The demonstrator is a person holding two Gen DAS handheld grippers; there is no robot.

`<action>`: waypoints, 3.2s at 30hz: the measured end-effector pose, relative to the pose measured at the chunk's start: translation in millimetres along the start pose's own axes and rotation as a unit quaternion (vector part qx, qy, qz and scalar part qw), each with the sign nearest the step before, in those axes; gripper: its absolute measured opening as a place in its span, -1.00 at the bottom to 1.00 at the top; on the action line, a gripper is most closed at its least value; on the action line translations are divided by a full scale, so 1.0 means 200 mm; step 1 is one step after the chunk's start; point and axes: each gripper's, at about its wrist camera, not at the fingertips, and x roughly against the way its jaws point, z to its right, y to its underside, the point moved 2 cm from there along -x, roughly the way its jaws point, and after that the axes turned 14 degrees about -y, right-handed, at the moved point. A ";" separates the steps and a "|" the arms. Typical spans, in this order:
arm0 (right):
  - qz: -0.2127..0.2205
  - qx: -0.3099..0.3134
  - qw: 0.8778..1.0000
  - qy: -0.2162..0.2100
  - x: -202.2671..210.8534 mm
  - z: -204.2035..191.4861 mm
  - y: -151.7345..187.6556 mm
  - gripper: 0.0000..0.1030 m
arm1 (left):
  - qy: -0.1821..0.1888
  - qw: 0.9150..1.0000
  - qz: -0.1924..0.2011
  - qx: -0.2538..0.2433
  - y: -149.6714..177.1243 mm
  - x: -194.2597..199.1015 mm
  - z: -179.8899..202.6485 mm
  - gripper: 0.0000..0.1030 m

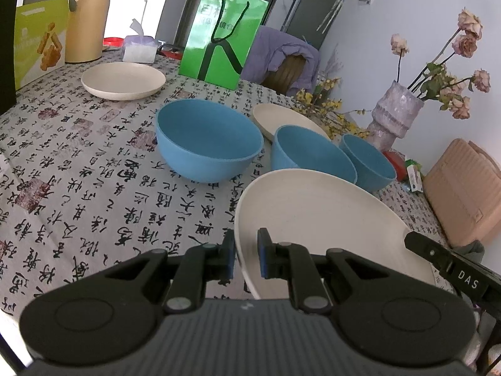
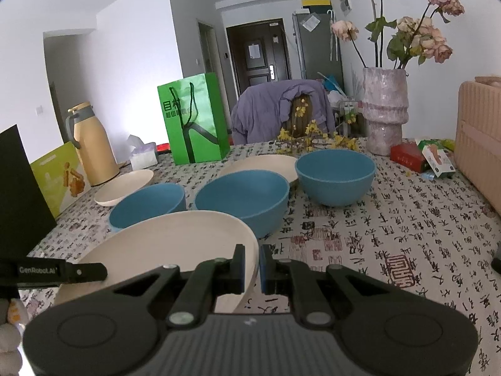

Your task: Organize plates and bowls

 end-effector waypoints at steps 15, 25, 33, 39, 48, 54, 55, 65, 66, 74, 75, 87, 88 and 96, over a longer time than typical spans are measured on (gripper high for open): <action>-0.023 -0.013 1.000 0.001 -0.06 0.06 0.08 -0.82 | -0.004 1.000 -0.023 -0.010 0.06 -0.08 0.01 -0.73; -0.034 -0.024 0.999 -0.002 -0.12 0.12 0.13 -0.82 | -0.011 0.999 -0.031 -0.019 0.08 -0.16 0.03 -0.73; -0.040 -0.026 0.999 -0.005 -0.19 0.15 0.15 -0.82 | -0.020 0.999 -0.033 -0.024 0.07 -0.21 0.04 -0.73; -0.051 -0.028 0.998 -0.001 -0.25 0.17 0.17 -0.82 | -0.023 0.998 -0.042 -0.029 0.08 -0.26 0.05 -0.73; -0.062 -0.033 0.998 0.000 -0.28 0.21 0.21 -0.82 | -0.027 0.998 -0.050 -0.040 0.11 -0.31 0.05 -0.73; -0.068 -0.034 0.997 0.000 -0.29 0.22 0.23 -0.82 | -0.029 0.997 -0.062 -0.044 0.14 -0.34 0.05 -0.73; -0.067 -0.034 0.997 0.000 -0.29 0.22 0.24 -0.82 | -0.029 0.997 -0.060 -0.046 0.14 -0.34 0.05 -0.73; -0.062 -0.044 0.997 -0.010 -0.28 0.23 0.23 -0.72 | -0.024 0.997 -0.057 -0.053 0.14 -0.33 0.06 -0.72; -0.056 -0.044 0.997 -0.011 -0.27 0.23 0.23 -0.71 | -0.023 0.997 -0.055 -0.052 0.14 -0.33 0.05 -0.72; -0.012 -0.028 0.999 -0.015 -0.17 0.21 0.19 0.09 | -0.022 0.997 0.009 -0.067 0.10 -0.21 0.02 0.27; -0.008 -0.025 1.000 -0.012 -0.16 0.20 0.19 0.28 | -0.022 0.997 0.017 -0.068 0.10 -0.20 0.01 0.60; 0.036 0.006 0.999 0.013 -0.03 0.10 0.24 0.99 | -0.022 0.985 0.147 -0.092 0.15 0.02 -0.03 1.00; 0.038 0.005 0.999 0.012 -0.03 0.09 0.25 0.99 | -0.020 0.984 0.149 -0.095 0.16 0.02 -0.03 1.00; 0.049 0.003 0.999 0.011 -0.01 0.01 0.33 1.00 | -0.010 0.984 0.152 -0.093 0.25 0.06 -0.07 1.00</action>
